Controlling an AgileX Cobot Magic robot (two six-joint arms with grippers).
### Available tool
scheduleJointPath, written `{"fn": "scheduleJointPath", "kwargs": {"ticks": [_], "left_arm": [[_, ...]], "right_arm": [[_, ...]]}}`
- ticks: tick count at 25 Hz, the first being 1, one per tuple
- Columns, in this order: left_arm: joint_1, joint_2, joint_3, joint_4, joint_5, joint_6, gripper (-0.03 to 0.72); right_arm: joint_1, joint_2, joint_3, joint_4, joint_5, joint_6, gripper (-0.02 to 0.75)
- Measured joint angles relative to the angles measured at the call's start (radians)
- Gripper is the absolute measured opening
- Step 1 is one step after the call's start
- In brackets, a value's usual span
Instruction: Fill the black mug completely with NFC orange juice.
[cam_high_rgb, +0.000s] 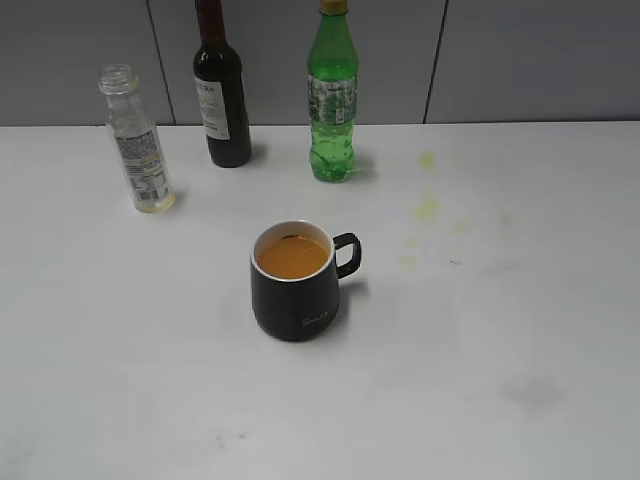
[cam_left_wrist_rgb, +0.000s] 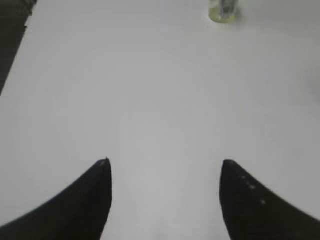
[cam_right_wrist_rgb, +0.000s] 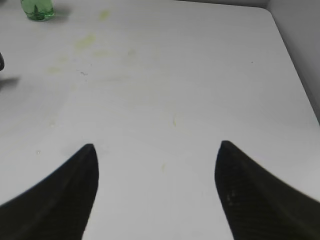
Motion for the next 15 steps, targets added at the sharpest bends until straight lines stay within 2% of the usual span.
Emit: {"fn": "scheduleJointPath", "kwargs": {"ticks": [4, 7, 15], "left_arm": [[0.084, -0.096, 0.001, 0.000, 0.000, 0.000, 0.491], [0.119, -0.153, 0.001, 0.000, 0.000, 0.000, 0.470], [0.122, -0.163, 0.001, 0.000, 0.001, 0.000, 0.430]], "right_arm": [[0.000, 0.000, 0.000, 0.000, 0.000, 0.000, 0.553], [0.000, 0.000, 0.000, 0.000, 0.000, 0.000, 0.553], [0.000, 0.000, 0.000, 0.000, 0.000, 0.000, 0.553]]}}
